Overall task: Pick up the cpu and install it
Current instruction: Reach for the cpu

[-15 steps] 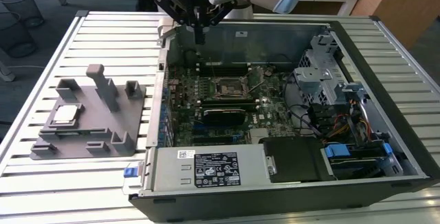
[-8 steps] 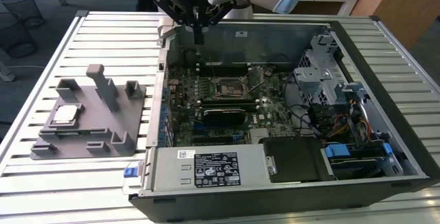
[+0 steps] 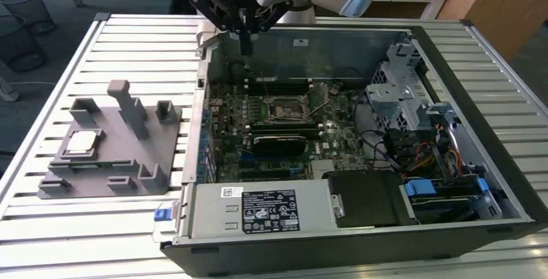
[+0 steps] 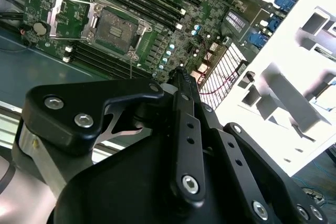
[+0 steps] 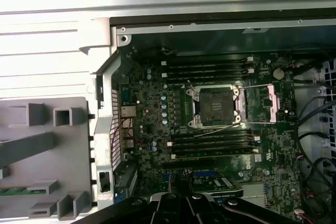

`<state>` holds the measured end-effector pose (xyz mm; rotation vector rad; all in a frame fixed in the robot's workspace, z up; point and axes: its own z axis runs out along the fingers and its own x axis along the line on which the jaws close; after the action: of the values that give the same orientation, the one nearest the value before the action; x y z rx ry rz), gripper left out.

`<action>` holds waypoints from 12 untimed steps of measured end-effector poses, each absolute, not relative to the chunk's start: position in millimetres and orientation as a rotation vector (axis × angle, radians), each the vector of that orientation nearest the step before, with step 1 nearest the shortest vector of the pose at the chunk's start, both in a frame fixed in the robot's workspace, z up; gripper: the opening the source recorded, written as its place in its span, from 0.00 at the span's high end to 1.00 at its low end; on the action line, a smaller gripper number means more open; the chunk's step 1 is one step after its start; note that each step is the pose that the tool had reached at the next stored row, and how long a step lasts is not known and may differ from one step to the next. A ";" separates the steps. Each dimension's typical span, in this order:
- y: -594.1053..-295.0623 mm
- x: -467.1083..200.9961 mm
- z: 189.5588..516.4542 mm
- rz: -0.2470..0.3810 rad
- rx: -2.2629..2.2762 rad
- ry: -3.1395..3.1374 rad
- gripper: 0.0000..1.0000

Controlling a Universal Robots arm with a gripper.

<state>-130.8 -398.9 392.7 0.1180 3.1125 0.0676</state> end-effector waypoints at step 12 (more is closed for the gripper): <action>-398.9 -133.3 392.6 0.068 0.118 3.112 0.89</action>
<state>-133.3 -398.9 392.6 0.1180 3.1125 0.0676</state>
